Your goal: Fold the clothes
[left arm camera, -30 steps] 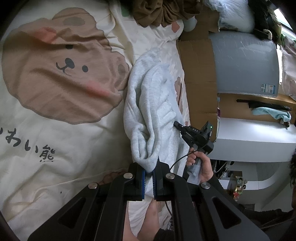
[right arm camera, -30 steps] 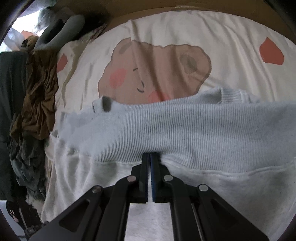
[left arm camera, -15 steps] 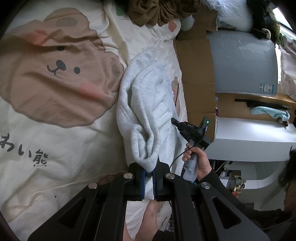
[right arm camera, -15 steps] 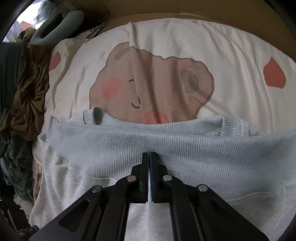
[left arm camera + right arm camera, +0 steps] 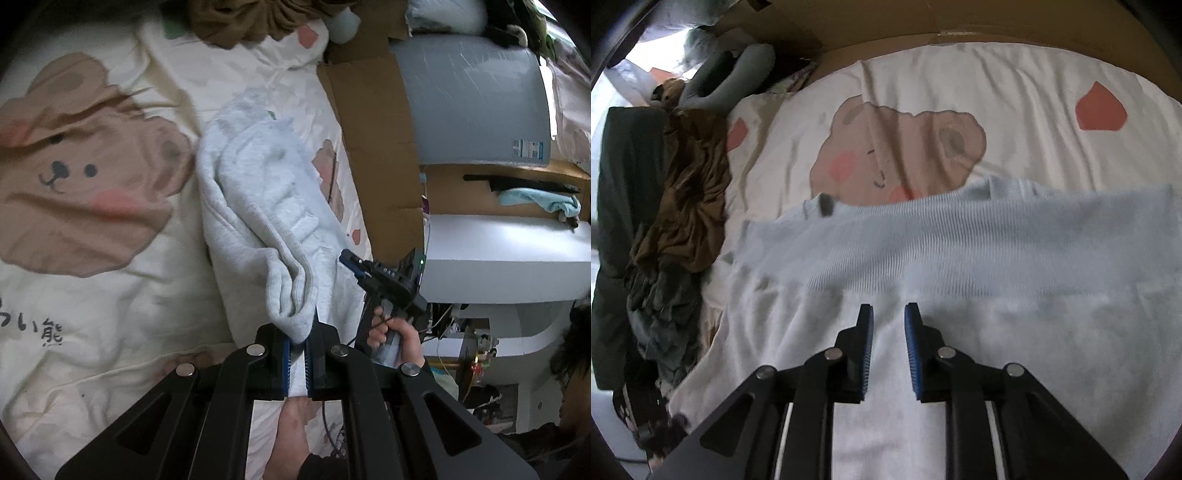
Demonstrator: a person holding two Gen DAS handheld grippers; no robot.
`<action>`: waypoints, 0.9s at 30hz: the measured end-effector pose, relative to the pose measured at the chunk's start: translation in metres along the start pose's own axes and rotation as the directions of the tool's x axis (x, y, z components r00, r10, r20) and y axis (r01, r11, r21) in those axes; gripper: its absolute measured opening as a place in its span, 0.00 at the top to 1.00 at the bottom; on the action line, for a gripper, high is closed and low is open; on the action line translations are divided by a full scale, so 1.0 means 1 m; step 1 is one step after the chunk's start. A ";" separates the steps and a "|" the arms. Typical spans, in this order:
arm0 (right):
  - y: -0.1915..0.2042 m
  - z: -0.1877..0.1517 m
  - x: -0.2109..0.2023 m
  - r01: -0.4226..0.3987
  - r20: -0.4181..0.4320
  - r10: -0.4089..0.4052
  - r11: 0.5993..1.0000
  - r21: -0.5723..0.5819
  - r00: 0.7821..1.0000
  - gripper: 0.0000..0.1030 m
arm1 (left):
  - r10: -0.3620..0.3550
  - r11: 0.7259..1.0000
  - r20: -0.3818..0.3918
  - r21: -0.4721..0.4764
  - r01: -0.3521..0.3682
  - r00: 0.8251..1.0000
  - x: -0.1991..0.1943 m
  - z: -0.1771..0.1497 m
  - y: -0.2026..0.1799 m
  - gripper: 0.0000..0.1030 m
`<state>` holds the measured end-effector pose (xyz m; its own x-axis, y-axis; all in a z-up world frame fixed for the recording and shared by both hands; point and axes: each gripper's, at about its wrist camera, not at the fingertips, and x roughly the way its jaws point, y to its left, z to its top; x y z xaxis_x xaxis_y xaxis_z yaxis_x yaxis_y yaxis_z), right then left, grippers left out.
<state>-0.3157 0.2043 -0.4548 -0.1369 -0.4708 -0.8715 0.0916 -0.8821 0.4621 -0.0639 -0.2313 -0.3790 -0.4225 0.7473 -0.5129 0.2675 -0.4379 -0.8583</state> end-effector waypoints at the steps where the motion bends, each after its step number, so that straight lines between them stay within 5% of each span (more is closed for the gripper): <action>1: -0.001 -0.004 -0.004 -0.007 -0.002 0.007 1.000 -0.002 1.000 0.84 | 0.003 1.000 -0.005 0.006 -0.003 1.000 0.002 0.001 -0.004 0.95; 9: -0.003 -0.024 -0.032 -0.045 0.006 0.045 0.998 -0.031 0.999 0.71 | 0.043 0.997 -0.044 0.073 -0.039 0.998 0.019 0.015 -0.045 0.95; 27: -0.004 -0.060 -0.080 -0.101 0.002 0.101 0.991 -0.089 0.995 0.63 | -0.076 0.985 -0.123 0.144 0.094 0.990 0.078 0.026 -0.100 0.95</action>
<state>-0.2464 0.2470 -0.3969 -0.1289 -0.5576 -0.8200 0.1926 -0.8253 0.5309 -0.1458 -0.1425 -0.3335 -0.3321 0.8341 -0.4404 0.0988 -0.4336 -0.8957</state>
